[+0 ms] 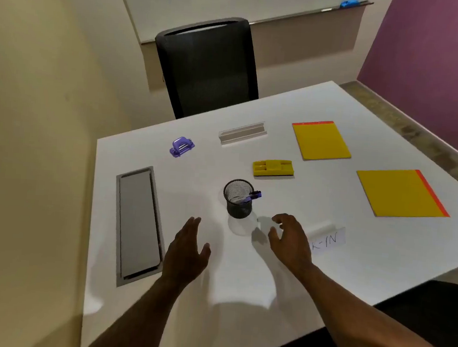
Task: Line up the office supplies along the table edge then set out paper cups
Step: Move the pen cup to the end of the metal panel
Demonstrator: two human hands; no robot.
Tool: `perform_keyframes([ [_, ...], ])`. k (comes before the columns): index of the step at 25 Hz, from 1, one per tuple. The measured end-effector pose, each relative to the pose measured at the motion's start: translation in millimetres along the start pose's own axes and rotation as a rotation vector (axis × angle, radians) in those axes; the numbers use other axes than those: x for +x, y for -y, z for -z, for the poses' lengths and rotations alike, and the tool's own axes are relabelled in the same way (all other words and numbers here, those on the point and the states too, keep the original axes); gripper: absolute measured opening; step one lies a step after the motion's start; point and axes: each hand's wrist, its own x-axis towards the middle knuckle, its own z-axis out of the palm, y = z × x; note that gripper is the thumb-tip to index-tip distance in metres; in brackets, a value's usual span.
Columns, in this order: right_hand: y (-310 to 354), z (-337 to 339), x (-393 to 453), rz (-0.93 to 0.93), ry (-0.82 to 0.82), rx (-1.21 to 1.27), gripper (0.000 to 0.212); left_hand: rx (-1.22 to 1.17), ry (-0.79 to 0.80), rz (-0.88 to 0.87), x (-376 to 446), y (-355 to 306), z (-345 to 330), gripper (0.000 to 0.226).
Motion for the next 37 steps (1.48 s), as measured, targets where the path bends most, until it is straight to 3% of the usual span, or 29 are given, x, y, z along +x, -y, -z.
perform_keyframes([
  [5, -17.6, -12.3, 53.6, -0.016, 0.147, 0.025, 0.05, -0.068, 0.132, 0.086, 37.5, 3.4, -21.8, 0.077],
  [10, -20.4, -39.0, 81.9, -0.074, 0.314, 0.183, 0.085, 0.219, 0.355, 0.147, 51.8, 45.5, -37.1, 0.09],
  [13, -15.8, -52.0, 90.6, -0.065, 0.313, 0.264, 0.091, 0.356, 0.471, 0.211, 57.0, 85.1, -40.0, 0.103],
  [16, -8.2, -58.7, 97.3, -0.082, 0.274, 0.333, 0.098, 0.374, 0.488, 0.225, 62.6, 115.2, -37.6, 0.11],
  [18, -3.6, -61.0, 99.5, -0.064, 0.25, 0.332, 0.092, 0.385, 0.485, 0.208, 67.6, 130.9, -36.3, 0.114],
  [23, 6.8, -66.6, 106.2, 0.07, 0.197, 0.144, 0.041, 0.331, 0.467, 0.14, 79.5, 149.6, -41.6, 0.126],
  [25, 11.9, -69.1, 107.0, 0.101, 0.189, 0.098, 0.03, 0.298, 0.442, 0.135, 83.1, 153.5, -40.9, 0.126],
  [32, 51.8, -101.9, 113.0, 0.146, 0.193, 0.132, 0.033, 0.153, 0.258, 0.421, 92.2, 215.7, 3.4, 0.119],
  [37, 114.7, -156.9, 129.2, 0.228, 0.274, 0.202, 0.027, 0.081, 0.41, 0.565, 103.5, 259.0, 28.6, 0.141],
])
